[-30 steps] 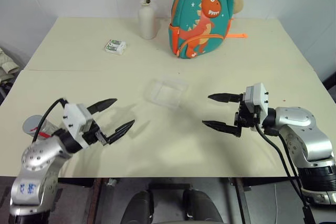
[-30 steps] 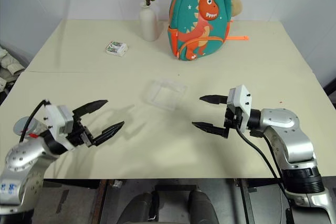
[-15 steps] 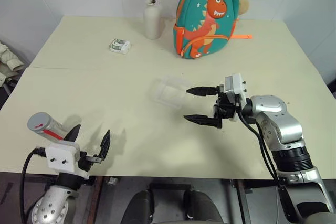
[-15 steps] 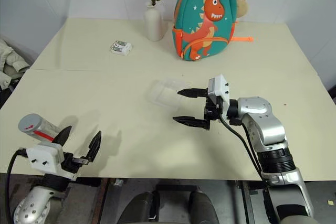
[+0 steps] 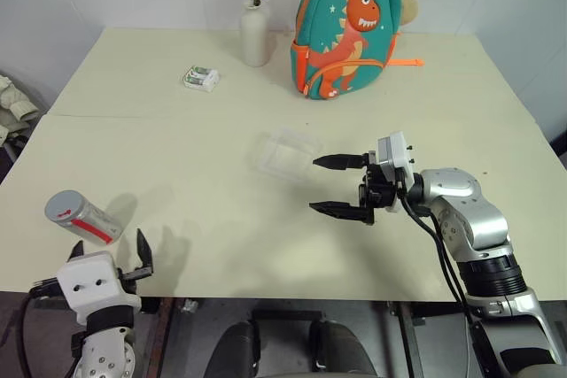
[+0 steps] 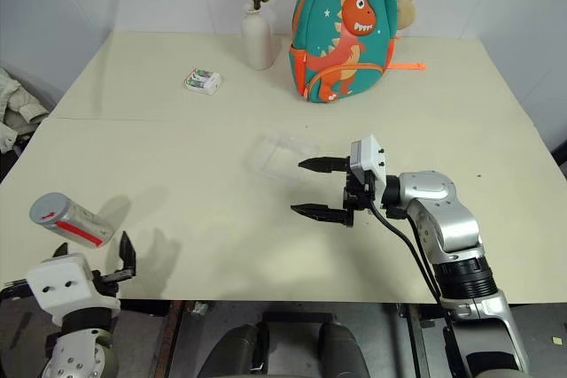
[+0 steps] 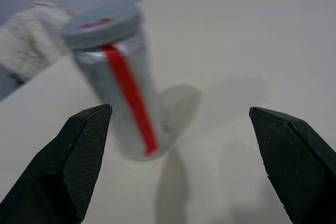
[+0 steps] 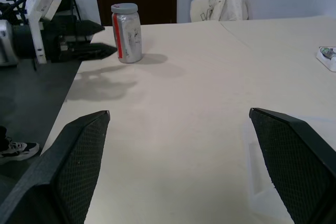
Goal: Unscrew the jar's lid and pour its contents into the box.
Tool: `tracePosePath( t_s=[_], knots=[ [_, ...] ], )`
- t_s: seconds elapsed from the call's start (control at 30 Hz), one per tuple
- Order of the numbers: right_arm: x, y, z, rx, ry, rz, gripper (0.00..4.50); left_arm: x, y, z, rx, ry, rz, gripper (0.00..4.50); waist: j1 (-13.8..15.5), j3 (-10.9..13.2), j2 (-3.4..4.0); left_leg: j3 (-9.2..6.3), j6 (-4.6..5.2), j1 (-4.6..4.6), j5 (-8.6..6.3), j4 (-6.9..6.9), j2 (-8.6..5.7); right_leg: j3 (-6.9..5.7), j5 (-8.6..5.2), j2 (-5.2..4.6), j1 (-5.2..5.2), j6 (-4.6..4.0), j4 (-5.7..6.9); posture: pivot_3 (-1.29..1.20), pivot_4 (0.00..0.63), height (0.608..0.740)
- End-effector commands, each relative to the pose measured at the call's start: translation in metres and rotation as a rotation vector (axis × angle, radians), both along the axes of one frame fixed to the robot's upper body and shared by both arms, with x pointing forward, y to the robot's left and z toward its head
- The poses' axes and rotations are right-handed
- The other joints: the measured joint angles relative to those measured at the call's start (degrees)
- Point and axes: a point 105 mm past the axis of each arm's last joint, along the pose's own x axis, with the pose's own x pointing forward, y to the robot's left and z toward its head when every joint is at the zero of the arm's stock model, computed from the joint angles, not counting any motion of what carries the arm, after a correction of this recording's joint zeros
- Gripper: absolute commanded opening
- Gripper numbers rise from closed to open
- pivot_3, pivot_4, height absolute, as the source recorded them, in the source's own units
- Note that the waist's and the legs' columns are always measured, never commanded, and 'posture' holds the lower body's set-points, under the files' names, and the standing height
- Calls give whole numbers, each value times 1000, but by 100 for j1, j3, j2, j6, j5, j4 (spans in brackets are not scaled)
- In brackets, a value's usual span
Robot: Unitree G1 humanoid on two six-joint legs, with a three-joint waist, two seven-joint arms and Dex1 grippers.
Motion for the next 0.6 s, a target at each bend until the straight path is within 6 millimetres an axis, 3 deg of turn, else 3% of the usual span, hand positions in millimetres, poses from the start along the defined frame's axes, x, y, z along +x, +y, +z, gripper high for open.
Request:
tracePosePath(
  t_s=[0.03,0.3,0.6],
  knots=[
    [-4,-2,10,24,-37,9,4500,-7,6,4,1,-11,64,4461,-6,0,0,1,0,0,0,0,0,1,0,0,0,0,0,0,150,740],
    [-4,-2,10,30,-38,5,4500,1,28,14,-39,-101,140,4461,1,0,0,-2,0,0,0,4,1,-4,0,1,0,0,5,0,150,740],
    [-13,8,15,26,-49,71,4500,13,39,21,-20,-126,126,4461,0,0,-1,2,1,0,-2,8,0,1,2,0,0,3,5,0,150,740]
  ],
)
